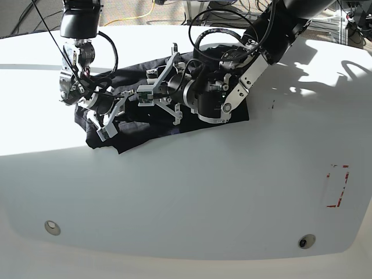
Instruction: Layout the t-shirt on the table in an organized manner, then fold the t-shirt properly
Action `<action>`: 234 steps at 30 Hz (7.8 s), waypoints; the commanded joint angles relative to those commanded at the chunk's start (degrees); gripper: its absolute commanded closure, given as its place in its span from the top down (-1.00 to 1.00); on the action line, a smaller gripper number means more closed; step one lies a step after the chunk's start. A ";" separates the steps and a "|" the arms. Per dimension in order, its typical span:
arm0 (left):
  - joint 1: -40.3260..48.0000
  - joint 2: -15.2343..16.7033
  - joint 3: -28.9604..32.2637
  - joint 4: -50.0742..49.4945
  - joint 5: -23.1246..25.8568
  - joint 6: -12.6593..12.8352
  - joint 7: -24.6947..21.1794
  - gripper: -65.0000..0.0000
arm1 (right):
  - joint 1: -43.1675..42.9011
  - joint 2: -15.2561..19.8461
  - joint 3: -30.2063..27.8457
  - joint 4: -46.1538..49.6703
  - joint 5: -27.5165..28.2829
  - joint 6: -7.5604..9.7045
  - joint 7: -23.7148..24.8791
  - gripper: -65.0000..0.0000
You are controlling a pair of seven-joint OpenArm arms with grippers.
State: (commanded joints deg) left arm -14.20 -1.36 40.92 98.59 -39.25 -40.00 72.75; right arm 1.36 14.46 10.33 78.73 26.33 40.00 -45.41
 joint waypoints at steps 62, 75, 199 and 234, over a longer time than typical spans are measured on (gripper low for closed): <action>4.31 -7.03 -26.11 1.41 -5.27 0.00 -6.42 -0.75 | 0.35 -1.76 0.18 0.09 -0.09 0.00 0.00 -0.79; 16.26 -16.26 -32.00 4.22 -4.31 0.00 -6.51 -0.75 | 0.26 -1.76 0.18 0.09 -0.09 0.00 0.00 -0.78; 1.58 -6.24 -24.26 -24.18 21.10 0.00 -11.87 -0.75 | 1.58 -7.65 33.49 20.75 12.22 0.00 -34.59 -1.00; 1.23 3.69 -24.18 -24.35 21.10 0.00 -13.89 -0.75 | -1.58 -10.11 10.90 37.36 15.30 0.00 -34.59 -1.00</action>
State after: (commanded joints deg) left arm -12.97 2.33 16.75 74.24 -18.15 -40.00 58.86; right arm -0.22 4.35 21.23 116.09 41.63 40.00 -80.00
